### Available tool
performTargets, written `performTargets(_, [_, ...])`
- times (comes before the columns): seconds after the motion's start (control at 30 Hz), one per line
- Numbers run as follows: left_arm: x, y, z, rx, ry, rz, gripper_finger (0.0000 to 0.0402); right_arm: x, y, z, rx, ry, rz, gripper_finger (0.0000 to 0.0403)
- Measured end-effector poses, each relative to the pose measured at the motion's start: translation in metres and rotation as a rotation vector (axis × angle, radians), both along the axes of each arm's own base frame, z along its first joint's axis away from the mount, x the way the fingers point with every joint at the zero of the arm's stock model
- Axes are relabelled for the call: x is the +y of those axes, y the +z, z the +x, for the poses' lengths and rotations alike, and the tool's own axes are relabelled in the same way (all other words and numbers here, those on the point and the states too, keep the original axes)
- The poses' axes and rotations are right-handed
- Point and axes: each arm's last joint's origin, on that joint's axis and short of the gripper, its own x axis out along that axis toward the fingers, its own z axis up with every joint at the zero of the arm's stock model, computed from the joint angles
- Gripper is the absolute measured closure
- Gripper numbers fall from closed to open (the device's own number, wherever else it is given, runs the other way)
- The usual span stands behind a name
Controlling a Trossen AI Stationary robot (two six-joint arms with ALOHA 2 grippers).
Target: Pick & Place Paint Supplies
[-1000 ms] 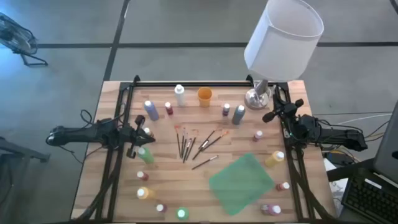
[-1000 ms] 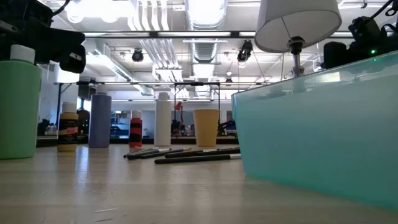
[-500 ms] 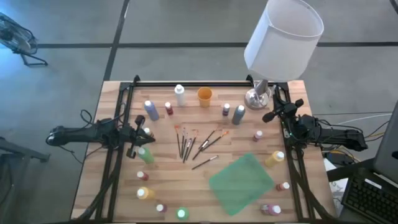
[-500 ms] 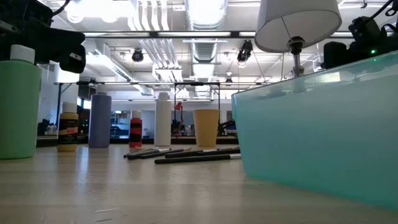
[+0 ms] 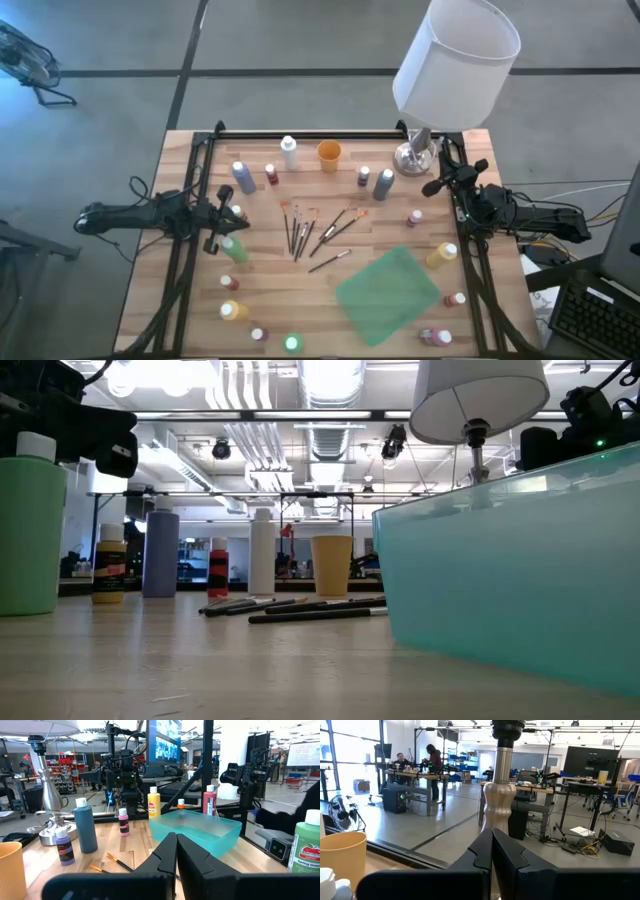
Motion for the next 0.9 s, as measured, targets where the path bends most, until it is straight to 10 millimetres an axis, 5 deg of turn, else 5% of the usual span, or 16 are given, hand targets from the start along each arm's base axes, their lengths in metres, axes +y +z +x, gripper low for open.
performTargets(0.9, [0.0000, 0.0000, 0.0000, 0.000, 0.000, 0.000, 0.0388, 0.0000, 0.0007, -0.0002, -0.008, 0.000, -0.001, 0.0394])
